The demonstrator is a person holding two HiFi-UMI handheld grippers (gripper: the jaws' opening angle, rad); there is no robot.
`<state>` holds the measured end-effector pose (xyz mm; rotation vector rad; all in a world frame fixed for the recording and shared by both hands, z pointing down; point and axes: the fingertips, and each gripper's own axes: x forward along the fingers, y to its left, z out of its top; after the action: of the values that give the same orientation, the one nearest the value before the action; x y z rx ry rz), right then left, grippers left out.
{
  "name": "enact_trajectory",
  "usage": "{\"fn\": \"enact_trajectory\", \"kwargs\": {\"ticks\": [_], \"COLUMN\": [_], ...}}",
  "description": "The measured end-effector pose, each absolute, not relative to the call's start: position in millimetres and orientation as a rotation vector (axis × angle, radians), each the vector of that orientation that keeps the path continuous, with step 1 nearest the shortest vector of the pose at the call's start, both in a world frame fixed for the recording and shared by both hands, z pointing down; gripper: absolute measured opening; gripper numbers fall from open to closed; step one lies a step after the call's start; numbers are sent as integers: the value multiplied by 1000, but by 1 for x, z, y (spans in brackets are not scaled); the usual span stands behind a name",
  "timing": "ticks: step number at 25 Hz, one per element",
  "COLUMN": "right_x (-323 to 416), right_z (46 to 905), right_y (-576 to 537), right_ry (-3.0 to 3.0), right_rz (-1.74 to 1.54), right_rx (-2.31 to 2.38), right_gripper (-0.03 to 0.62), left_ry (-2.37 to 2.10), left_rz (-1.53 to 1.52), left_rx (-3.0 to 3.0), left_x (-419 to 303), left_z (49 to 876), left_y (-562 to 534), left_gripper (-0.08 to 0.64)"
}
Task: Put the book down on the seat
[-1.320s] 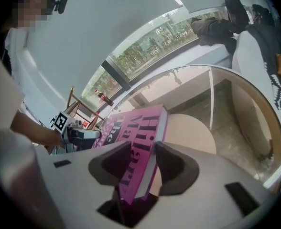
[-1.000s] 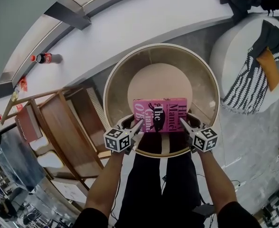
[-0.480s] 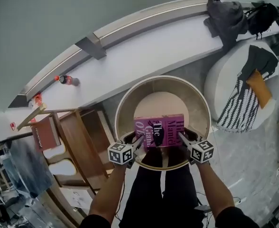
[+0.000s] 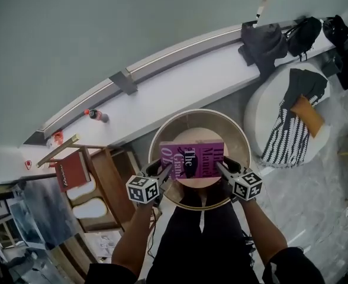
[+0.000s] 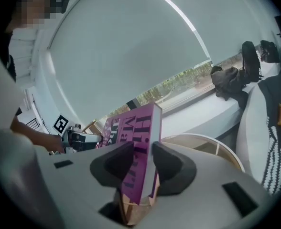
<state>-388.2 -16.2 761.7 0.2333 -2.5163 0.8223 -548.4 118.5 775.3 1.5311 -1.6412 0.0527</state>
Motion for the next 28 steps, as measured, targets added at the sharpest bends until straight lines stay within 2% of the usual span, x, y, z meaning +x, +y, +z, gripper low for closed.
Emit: {"fn": "enact_trajectory", "kwargs": {"ticks": [28], "right_x": [-405], "right_z": [467], "right_y": [-54], "right_ry": [-2991], "right_rz": [386], "right_rx": [303], "right_gripper": [127], "left_ry": [-1877], "left_rz": [-112], "left_rx": [1891], "left_x": [-572], "left_z": [519], "left_y": [70], "left_gripper": [195]}}
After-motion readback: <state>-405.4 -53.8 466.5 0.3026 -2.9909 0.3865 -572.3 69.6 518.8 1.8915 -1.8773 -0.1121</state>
